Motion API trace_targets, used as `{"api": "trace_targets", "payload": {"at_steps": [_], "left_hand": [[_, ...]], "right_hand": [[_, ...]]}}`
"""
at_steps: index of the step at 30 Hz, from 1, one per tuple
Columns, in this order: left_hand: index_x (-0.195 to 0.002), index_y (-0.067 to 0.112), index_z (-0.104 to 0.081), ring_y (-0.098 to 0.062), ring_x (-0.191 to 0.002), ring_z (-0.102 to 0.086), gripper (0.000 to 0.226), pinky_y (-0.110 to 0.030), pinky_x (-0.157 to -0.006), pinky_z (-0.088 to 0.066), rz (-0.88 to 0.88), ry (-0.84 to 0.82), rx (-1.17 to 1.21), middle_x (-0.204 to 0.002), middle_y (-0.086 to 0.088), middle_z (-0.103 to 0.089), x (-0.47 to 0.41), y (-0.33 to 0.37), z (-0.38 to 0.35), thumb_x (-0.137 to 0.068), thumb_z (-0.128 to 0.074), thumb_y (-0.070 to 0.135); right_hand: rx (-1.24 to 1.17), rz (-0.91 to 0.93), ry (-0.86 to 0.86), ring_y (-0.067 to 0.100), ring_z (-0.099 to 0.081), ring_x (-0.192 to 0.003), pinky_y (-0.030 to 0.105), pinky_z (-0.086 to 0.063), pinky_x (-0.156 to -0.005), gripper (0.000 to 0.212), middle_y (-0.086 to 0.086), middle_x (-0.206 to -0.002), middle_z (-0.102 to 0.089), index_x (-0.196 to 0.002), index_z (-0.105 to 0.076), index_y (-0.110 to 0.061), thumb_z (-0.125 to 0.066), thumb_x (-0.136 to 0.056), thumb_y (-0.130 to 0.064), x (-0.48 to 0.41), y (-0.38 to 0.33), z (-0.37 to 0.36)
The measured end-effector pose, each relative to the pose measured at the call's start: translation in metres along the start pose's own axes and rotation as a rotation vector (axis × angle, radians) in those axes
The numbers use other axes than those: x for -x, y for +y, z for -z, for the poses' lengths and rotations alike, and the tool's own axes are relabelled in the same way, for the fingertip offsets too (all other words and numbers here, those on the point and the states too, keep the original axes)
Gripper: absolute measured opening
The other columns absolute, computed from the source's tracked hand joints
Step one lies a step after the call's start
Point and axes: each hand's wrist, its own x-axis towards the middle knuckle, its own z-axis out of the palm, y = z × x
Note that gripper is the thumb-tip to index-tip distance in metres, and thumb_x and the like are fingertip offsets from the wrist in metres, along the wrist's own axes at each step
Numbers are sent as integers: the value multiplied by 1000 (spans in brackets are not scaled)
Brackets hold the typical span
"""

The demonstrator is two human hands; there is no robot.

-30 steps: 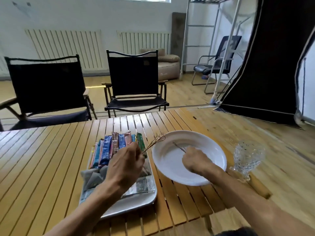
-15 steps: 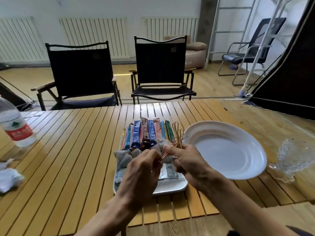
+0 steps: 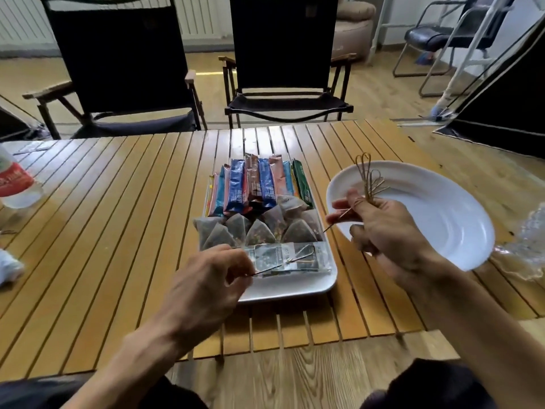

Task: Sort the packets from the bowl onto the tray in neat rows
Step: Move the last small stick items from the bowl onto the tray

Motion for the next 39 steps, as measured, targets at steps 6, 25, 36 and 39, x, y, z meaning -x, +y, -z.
{"api": "trace_targets", "payload": {"at_steps": [6, 25, 36, 39], "left_hand": [[-89, 34, -64, 1, -77, -54, 4, -17, -67, -49, -24, -52, -76, -86, 18, -57, -3, 9, -16, -87, -62, 31], [-91, 24, -66, 3, -78, -60, 4, -9, -64, -46, 29, 48, 350, -80, 14, -64, -22, 29, -14, -87, -63, 23], [-91, 27, -66, 5, -81, -59, 5, -9, -66, -47, 70, 68, 266, -82, 16, -64, -17, 9, -6, -86, -64, 25], [-93, 28, -65, 4, -78, -60, 9, -9, -68, -49, 30, 108, 180, -83, 17, -63, -14, 6, -9, -86, -64, 22]], "right_hand": [[39, 4, 1, 10, -31, -41, 18, -34, -42, 34, 7, -88, -76, -100, -66, -6, -48, -100, -34, 3, 4, -1], [-1, -81, -287, 6, -37, -45, 21, -31, -46, 38, 0, -76, -64, -99, -73, -7, -53, -92, -39, 14, 19, -37], [5, -40, -112, 16, -39, -56, 24, -30, -48, 21, 3, -72, -70, -88, -70, -6, -58, -94, -22, 6, 10, -11], [169, -112, -133, 12, -33, -45, 24, -26, -43, 25, 7, -72, -71, -91, -69, 1, -59, -95, -21, 6, 10, -8]]}}
